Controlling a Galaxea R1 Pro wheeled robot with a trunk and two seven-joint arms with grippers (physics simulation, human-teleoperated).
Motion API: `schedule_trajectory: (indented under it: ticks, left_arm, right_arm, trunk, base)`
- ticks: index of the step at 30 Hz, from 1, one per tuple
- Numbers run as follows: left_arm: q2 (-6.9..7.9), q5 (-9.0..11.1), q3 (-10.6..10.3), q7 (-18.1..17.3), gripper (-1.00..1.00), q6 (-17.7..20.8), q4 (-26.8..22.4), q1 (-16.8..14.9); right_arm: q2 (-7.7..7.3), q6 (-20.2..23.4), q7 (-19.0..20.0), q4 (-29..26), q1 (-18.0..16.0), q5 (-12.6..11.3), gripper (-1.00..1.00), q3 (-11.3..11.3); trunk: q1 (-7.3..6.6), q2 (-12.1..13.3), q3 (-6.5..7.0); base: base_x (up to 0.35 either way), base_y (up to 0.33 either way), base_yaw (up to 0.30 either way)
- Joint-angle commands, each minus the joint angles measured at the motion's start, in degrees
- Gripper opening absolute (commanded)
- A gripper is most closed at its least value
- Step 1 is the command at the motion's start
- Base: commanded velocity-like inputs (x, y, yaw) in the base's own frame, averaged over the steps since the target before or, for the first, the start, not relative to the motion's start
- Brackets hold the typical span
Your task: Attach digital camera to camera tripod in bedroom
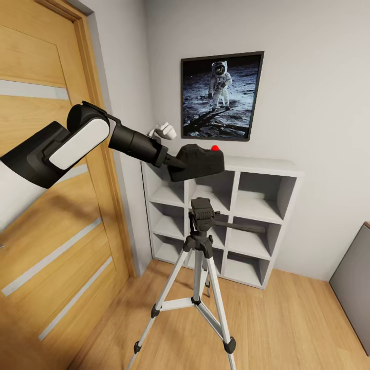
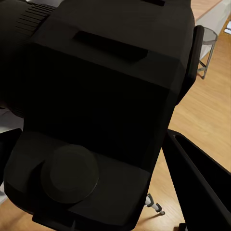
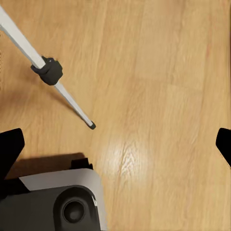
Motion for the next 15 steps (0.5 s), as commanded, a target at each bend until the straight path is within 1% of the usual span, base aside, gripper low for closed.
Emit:
schedule_trajectory:
  ticks: [1,3,6,8,10,11,13,15]
  left_arm:
    - [0.02,-0.2,-0.1,-0.4,-1.0,0.0,0.0,-0.1]
    - [-0.07,-0.2,-0.1,-0.4,-1.0,0.0,0.0,-0.1]
    - [-0.3,-0.2,-0.1,-0.4,-1.0,0.0,0.0,-0.1]
    - [-0.55,-0.2,-0.1,-0.4,-1.0,0.0,0.0,-0.1]
    - [-0.78,-0.2,-0.1,-0.4,-1.0,0.0,0.0,-0.1]
    - [-1.0,-0.2,-0.2,-0.4,-1.0,0.0,0.0,-0.1]
    - [-1.19,-0.2,-0.3,-0.4,-1.0,0.0,0.0,0.0]
    - [-1.39,-0.2,-1.0,-0.3,-1.0,0.0,0.0,0.0]
  right_arm:
    - [-0.04,-0.4,0.1,-0.5,0.0,-0.2,1.0,-0.2]
    - [-0.11,-1.0,0.1,-1.7,0.0,-0.2,1.0,-0.1]
    - [-0.24,-3.0,0.2,-3.6,0.0,-0.2,1.0,0.2]
    - [-0.35,-6.4,0.2,-4.7,0.0,-0.2,1.0,0.5]
    - [-0.47,-8.5,0.2,-4.9,0.0,-0.2,1.0,0.6]
    - [-0.55,-10.4,0.3,-5.1,0.0,-0.2,1.0,0.7]
    - [-0.63,-11.9,0.3,-5.2,0.0,-0.2,1.0,0.7]
    - [-0.88,-13.9,0.3,-5.4,0.0,-0.1,1.0,0.8]
  trunk:
    - [0.04,-0.1,-0.14]
    - [0.04,-0.1,-0.14]
    - [0.04,-0.1,-0.14]
    - [0.04,-0.1,-0.14]
    - [0.04,-0.1,-0.14]
    - [0.04,-0.1,-0.14]
    - [0.04,-0.1,-0.14]
    - [0.04,-0.1,-0.14]
  base:
    - [0.0,0.0,0.0]
    - [0.0,0.0,0.0]
    - [0.0,0.0,0.0]
    - [0.0,0.0,0.0]
    - [0.0,0.0,0.0]
    - [0.0,0.0,0.0]
    - [0.0,0.0,0.0]
    - [0.0,0.0,0.0]
